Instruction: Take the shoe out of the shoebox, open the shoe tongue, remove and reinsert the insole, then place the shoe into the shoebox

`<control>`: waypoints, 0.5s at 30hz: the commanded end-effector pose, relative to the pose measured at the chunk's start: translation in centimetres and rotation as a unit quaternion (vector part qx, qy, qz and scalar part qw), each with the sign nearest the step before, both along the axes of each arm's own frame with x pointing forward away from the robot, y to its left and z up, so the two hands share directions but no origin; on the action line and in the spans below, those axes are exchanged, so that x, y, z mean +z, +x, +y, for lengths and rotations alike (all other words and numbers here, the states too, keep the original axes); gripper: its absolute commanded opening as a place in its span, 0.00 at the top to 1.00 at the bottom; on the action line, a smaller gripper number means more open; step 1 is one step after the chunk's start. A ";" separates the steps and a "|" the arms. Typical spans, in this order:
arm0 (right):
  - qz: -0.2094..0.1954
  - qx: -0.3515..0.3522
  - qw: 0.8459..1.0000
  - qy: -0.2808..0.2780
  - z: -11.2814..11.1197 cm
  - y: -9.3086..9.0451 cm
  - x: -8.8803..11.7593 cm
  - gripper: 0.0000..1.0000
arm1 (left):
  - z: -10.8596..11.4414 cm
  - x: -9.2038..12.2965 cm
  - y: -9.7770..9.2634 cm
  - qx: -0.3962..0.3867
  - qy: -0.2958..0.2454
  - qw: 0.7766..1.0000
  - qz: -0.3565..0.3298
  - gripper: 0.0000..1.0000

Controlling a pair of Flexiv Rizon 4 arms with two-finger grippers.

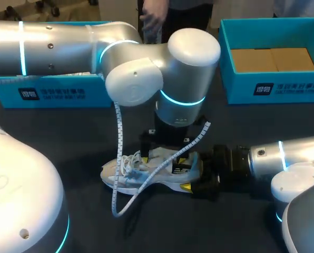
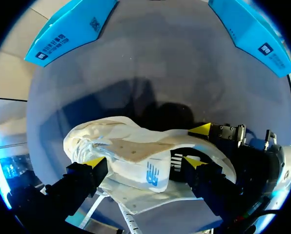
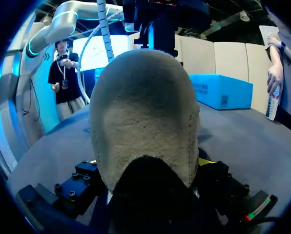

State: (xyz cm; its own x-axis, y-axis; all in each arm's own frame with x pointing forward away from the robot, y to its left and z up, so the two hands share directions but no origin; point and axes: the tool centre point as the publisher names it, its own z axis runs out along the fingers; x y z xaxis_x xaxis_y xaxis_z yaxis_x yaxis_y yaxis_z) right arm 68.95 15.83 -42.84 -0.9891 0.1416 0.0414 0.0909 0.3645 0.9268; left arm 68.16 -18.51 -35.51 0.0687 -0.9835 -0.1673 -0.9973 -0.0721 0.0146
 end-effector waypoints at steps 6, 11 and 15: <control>-0.001 -0.001 1.000 -0.002 0.3 -0.1 -0.3 1.00 | 0.0 -1.1 -0.1 0.009 0.064 0.998 0.011 0.00; -0.001 -0.001 1.000 -0.002 0.3 -0.1 -0.3 1.00 | 0.7 -0.8 -0.2 0.009 0.069 0.997 0.019 0.00; -0.001 -0.001 1.000 -0.002 0.3 -0.1 -0.3 1.00 | 1.1 -0.4 -0.3 0.010 0.070 0.997 0.021 0.19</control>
